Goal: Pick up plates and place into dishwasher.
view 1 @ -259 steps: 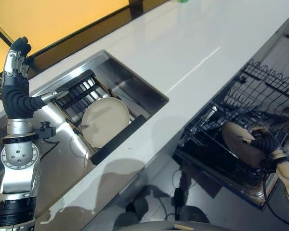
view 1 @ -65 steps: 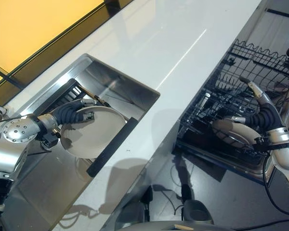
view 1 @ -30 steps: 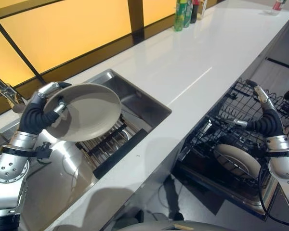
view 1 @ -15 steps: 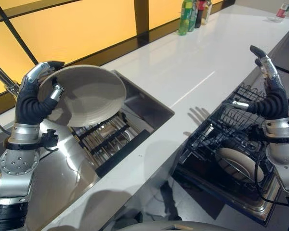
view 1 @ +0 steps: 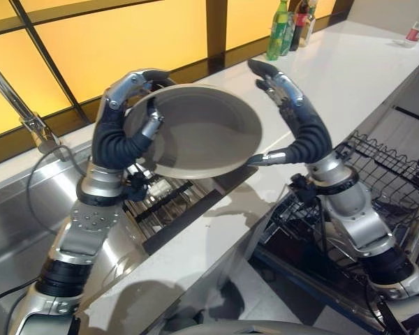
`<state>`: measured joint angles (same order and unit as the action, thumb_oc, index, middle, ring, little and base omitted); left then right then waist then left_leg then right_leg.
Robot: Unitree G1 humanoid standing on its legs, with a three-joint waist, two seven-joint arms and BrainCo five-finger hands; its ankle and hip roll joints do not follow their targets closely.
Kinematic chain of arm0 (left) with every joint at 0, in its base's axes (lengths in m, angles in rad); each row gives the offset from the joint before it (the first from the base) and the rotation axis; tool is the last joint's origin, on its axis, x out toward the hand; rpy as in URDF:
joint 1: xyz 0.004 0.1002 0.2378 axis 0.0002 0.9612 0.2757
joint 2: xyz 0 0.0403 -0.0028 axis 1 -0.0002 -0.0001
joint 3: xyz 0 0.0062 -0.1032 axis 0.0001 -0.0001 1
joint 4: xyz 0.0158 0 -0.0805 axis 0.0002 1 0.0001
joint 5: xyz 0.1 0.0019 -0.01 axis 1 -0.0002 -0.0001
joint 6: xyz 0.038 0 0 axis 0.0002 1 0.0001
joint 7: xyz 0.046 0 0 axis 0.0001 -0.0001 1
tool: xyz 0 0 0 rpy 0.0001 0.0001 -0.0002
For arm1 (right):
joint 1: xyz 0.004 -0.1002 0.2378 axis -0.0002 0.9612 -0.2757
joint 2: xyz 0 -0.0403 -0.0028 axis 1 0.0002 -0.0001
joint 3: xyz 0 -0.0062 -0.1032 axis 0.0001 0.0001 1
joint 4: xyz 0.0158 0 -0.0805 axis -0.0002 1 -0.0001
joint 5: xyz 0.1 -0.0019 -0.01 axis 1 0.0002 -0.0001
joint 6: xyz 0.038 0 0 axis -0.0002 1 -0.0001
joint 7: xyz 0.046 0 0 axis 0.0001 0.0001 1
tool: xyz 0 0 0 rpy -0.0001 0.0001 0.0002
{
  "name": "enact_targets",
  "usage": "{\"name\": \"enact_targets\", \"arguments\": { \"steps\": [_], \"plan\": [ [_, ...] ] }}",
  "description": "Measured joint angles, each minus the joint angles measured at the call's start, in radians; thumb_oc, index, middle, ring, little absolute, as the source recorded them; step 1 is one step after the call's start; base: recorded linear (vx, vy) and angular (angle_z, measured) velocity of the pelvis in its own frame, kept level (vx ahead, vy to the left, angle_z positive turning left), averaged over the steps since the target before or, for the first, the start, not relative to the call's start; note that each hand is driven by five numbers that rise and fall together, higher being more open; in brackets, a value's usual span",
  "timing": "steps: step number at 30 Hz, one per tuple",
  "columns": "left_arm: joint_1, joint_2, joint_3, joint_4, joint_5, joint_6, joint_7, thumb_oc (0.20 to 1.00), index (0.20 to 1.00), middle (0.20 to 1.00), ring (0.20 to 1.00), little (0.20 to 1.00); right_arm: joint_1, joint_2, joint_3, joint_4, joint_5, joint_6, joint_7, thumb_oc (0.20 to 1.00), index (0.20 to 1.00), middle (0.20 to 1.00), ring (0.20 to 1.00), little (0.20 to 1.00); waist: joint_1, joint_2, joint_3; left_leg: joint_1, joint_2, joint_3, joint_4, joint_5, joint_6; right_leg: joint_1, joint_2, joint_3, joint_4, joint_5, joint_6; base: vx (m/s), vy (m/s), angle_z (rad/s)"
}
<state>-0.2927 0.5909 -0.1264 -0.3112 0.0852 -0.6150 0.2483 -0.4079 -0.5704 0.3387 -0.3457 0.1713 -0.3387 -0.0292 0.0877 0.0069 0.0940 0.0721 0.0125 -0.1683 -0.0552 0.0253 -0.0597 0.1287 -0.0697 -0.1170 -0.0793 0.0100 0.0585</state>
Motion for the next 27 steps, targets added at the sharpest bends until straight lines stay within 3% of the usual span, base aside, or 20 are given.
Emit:
{"name": "enact_targets", "arguments": {
  "steps": [7, 17, 18, 19, 20, 27],
  "plan": [
    [-0.035, -0.002, -0.03, -0.01, 0.027, -0.001, 0.067, 0.2, 0.2, 0.2, 0.2, 0.2, -0.034, 0.037, 0.034, 0.0, 0.07, 0.037, -0.032, 1.0, 1.0, 1.0, 1.0, 1.0, 0.018, -0.005, -0.011, -0.019, -0.009, -0.028, 0.012, 0.0, 0.0, -0.001, -0.006, -0.023, 0.003, -0.007, 0.002, -0.02, -0.003, 0.12],
    [-0.047, 0.021, -0.073, -0.011, 0.14, 0.028, 0.142, 0.2, 0.2, 0.2, 0.2, 0.2, -0.036, 0.082, 0.061, 0.037, 0.265, 0.214, -0.072, 1.0, 1.0, 1.0, 1.0, 1.0, 0.024, -0.015, -0.02, -0.027, -0.013, -0.036, 0.018, 0.0, 0.0, -0.003, -0.008, -0.031, 0.008, -0.011, 0.004, -0.02, 0.004, 0.03],
    [-0.048, 0.024, -0.077, -0.011, 0.14, 0.038, 0.146, 0.2, 0.2, 0.2, 0.2, 0.2, -0.036, 0.081, 0.066, 0.037, 0.289, 0.221, -0.066, 0.824, 0.824, 0.824, 0.824, 0.824, 0.024, -0.015, -0.02, -0.027, -0.014, -0.036, 0.019, 0.0, 0.0, -0.003, -0.008, -0.031, 0.008, -0.011, 0.004, 0.0, 0.0, 0.0],
    [-0.048, 0.027, -0.081, -0.011, 0.14, 0.043, 0.152, 0.2, 0.2, 0.2, 0.2, 0.2, -0.036, 0.081, 0.066, 0.038, 0.316, 0.228, -0.059, 0.347, 0.347, 0.347, 0.347, 0.347, 0.025, -0.016, -0.02, -0.028, -0.014, -0.036, 0.019, 0.0, 0.0, -0.003, -0.008, -0.031, 0.008, -0.011, 0.004, 0.0, 0.0, 0.0],
    [-0.049, 0.031, -0.088, -0.011, 0.14, 0.045, 0.159, 0.2, 0.2, 0.2, 0.2, 0.2, -0.037, 0.08, 0.066, 0.039, 0.34, 0.231, -0.052, 0.2, 0.2, 0.2, 0.2, 0.2, 0.025, -0.016, -0.021, -0.028, -0.013, -0.036, 0.019, 0.0, 0.0, -0.003, -0.008, -0.031, 0.008, -0.011, 0.004, 0.0, 0.0, 0.0],
    [-0.053, 0.041, -0.087, -0.009, 0.137, 0.064, 0.173, 0.2, 0.2, 0.2, 0.2, 0.2, -0.04, 0.072, 0.068, 0.052, 0.401, 0.267, 0.028, 0.2, 0.2, 0.2, 0.2, 0.2, 0.028, -0.018, -0.022, -0.026, -0.013, -0.036, 0.019, 0.0, 0.0, -0.002, -0.008, -0.031, 0.008, -0.011, 0.004, 0.0, 0.0, 0.0]
  ]
}}
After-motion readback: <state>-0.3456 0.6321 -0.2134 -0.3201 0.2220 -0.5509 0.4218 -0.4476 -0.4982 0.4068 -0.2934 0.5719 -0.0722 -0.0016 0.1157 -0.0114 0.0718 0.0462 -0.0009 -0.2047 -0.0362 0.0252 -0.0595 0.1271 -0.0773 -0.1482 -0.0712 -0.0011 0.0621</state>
